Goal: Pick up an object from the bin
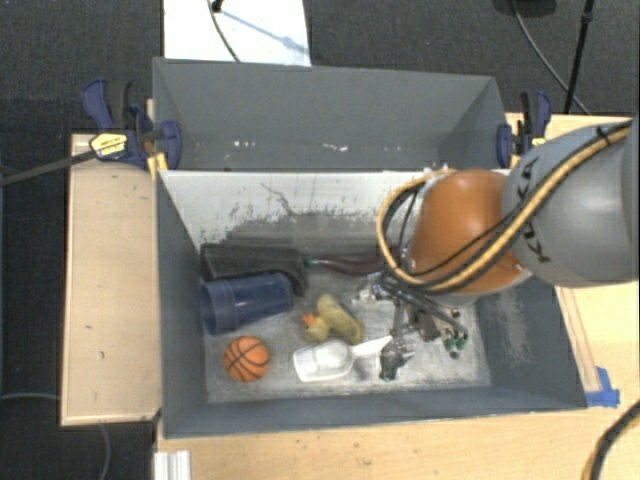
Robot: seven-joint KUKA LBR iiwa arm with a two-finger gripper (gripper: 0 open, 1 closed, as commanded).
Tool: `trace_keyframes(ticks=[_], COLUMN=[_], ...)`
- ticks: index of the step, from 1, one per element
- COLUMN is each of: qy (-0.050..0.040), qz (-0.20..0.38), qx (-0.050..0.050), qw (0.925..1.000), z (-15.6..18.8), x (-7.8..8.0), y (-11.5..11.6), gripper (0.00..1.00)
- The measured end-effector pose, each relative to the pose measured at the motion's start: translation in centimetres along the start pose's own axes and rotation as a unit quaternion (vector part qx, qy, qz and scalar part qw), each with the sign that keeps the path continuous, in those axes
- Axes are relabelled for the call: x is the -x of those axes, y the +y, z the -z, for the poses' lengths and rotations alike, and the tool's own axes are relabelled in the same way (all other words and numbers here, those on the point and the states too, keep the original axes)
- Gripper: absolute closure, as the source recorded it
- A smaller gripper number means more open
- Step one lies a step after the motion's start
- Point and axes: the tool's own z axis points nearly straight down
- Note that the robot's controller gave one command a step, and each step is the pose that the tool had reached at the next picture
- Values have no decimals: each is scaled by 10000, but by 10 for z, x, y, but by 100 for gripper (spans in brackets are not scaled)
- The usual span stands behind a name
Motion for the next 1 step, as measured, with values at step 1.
trace_keyframes(ticks=[1], qy=[-68], qz=[-1001], qx=[-7], qw=[9950], z=[-35], x=[5], y=[1], gripper=[100])
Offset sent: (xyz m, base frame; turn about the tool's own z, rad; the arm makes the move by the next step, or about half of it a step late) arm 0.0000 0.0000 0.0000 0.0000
